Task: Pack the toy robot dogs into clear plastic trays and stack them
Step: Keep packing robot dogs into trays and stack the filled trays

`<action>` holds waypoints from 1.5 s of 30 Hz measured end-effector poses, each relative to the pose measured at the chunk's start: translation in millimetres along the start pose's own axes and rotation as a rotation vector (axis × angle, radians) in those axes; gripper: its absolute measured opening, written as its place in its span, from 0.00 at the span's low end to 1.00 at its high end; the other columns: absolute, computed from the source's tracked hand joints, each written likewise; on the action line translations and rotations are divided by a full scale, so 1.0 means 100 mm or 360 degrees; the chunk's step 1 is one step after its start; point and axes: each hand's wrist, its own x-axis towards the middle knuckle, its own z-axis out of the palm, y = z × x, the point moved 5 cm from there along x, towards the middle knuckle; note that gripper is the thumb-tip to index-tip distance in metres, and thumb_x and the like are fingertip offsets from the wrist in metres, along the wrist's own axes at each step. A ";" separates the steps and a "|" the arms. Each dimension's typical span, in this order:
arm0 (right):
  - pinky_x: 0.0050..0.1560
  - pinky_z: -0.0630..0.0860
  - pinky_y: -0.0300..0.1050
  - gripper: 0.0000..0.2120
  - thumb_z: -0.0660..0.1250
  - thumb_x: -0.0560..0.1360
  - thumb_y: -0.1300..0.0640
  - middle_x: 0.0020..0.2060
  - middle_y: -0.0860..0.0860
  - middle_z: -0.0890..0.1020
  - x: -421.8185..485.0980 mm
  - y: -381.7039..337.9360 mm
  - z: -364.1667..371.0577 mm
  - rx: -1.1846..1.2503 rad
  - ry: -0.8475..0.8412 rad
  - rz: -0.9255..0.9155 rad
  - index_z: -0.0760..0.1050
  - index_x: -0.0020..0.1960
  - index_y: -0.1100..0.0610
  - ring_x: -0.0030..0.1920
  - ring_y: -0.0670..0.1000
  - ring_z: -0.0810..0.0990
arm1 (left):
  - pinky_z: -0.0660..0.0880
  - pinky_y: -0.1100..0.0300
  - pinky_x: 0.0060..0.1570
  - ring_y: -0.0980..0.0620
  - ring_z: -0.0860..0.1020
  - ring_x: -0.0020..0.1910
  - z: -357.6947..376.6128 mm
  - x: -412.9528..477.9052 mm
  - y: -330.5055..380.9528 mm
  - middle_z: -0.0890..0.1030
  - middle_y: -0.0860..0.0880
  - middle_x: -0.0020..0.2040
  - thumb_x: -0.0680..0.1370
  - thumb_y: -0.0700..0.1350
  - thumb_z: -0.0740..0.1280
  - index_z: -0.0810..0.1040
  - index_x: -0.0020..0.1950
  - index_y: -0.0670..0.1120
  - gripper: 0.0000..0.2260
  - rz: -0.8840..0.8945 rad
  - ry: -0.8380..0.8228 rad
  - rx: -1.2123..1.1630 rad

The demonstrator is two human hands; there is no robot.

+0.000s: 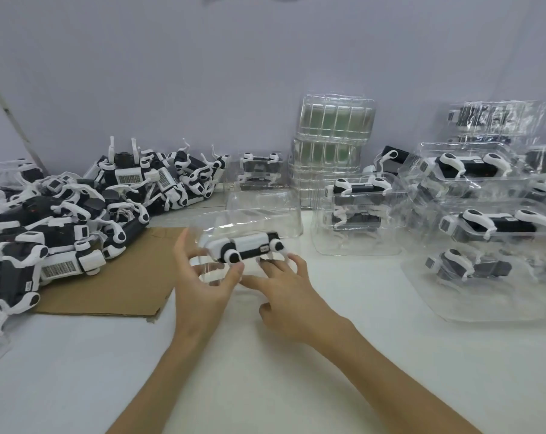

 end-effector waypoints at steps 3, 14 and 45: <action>0.71 0.38 0.53 0.31 0.62 0.74 0.57 0.69 0.54 0.68 0.00 0.06 0.04 -0.0016 0.0038 0.0066 0.64 0.74 0.41 0.74 0.54 0.60 | 0.79 0.61 0.45 0.54 0.79 0.55 0.07 -0.04 0.01 0.73 0.63 0.57 0.67 0.51 0.78 0.59 0.75 0.63 0.42 0.0027 -0.0126 0.0033; 0.72 0.35 0.53 0.27 0.63 0.77 0.53 0.70 0.53 0.67 0.04 0.00 0.00 -0.0057 0.0241 0.0021 0.64 0.75 0.46 0.71 0.54 0.63 | 0.71 0.66 0.46 0.58 0.75 0.53 -0.04 0.01 0.10 0.70 0.53 0.63 0.66 0.55 0.79 0.58 0.77 0.52 0.46 0.0179 0.0129 0.0436; 0.75 0.50 0.52 0.28 0.71 0.72 0.46 0.76 0.54 0.62 -0.02 -0.01 -0.16 -0.0033 0.0200 -0.0137 0.69 0.69 0.48 0.76 0.55 0.59 | 0.71 0.45 0.64 0.46 0.80 0.57 -0.09 0.08 -0.20 0.85 0.50 0.51 0.75 0.62 0.60 0.84 0.51 0.52 0.19 -0.0683 -0.0275 0.0386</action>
